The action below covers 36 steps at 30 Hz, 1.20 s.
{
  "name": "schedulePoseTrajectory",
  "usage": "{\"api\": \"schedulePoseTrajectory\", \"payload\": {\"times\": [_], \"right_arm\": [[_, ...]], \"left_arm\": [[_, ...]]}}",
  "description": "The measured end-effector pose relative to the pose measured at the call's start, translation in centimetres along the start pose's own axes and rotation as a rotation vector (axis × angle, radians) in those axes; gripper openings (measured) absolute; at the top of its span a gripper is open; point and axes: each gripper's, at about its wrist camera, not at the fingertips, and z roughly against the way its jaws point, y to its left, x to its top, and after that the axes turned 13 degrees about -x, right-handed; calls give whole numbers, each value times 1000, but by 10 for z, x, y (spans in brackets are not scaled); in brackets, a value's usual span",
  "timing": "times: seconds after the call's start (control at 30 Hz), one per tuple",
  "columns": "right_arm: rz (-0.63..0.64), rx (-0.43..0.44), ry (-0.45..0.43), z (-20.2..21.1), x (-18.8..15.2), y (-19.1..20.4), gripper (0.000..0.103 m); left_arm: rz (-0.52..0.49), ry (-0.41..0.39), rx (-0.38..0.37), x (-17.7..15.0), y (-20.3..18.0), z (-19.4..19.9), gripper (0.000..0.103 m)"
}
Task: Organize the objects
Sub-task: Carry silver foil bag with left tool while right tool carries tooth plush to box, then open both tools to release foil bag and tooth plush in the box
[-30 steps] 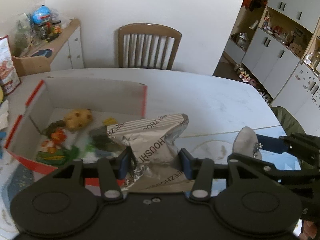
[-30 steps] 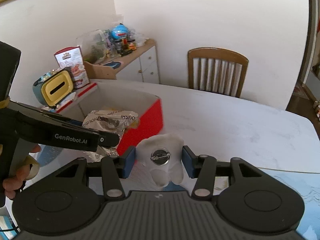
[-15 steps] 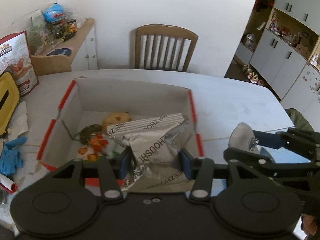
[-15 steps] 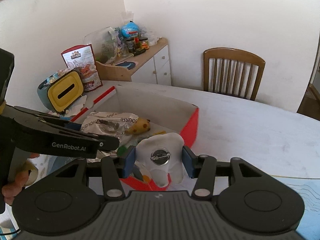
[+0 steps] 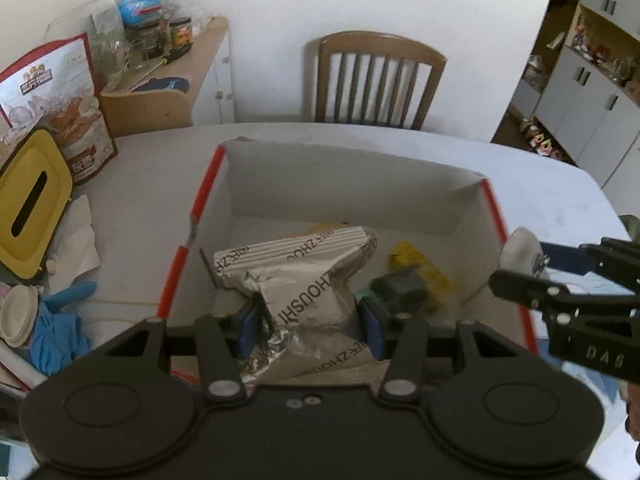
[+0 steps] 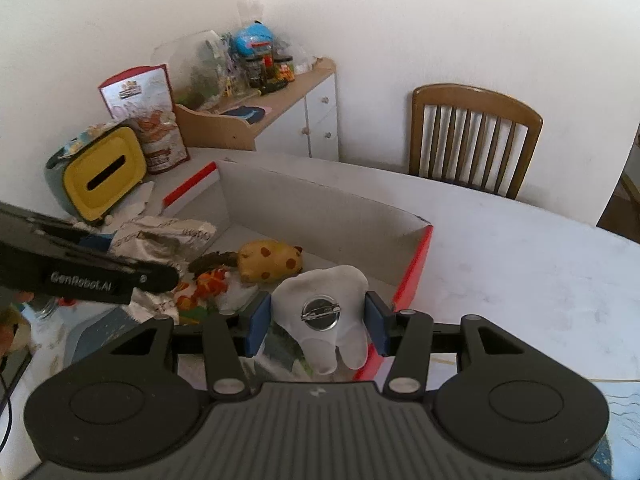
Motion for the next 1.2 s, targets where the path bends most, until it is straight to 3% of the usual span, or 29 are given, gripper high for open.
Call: {"api": "schedulePoseTrajectory", "payload": {"times": [0.63,1.2], "right_arm": [[29,-50,144,-108,32,35,50],[100,-42,207,-123,27,47,50]], "left_arm": [[-15,66,46,40,33,-66,50],[-64,112,60,44,34,-87,49]]}}
